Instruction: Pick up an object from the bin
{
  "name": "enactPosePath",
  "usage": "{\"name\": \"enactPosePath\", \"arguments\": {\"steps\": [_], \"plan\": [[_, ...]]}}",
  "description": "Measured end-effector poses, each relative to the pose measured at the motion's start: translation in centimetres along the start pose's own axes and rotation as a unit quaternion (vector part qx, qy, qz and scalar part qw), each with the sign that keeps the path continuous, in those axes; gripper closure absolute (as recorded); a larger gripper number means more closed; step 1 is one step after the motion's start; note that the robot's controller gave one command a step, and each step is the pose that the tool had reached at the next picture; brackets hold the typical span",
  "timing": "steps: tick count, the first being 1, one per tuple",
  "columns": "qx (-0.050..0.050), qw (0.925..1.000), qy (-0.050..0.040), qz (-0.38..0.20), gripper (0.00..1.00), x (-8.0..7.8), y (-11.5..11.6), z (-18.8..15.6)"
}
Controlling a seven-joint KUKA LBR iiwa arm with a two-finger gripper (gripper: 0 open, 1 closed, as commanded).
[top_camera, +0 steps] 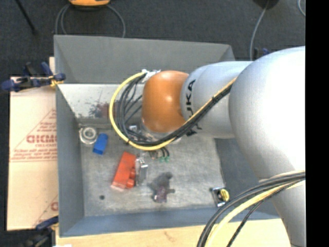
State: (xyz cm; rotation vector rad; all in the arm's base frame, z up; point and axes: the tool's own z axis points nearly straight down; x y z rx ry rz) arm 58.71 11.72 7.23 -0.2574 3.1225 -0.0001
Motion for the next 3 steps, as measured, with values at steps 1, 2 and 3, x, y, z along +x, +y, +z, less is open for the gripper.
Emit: {"name": "enactPosePath", "arguments": {"steps": [1,2,3], "plan": [[-0.001,0.9948,-0.0015,-0.102,0.00,0.9,3.8,-0.2],[-0.002,0.9950,-0.0043,-0.100,1.00,0.8,3.9,-0.2],[0.000,0.9670,-0.0019,-0.255,1.00,-0.7,1.5,-16.5]]}}
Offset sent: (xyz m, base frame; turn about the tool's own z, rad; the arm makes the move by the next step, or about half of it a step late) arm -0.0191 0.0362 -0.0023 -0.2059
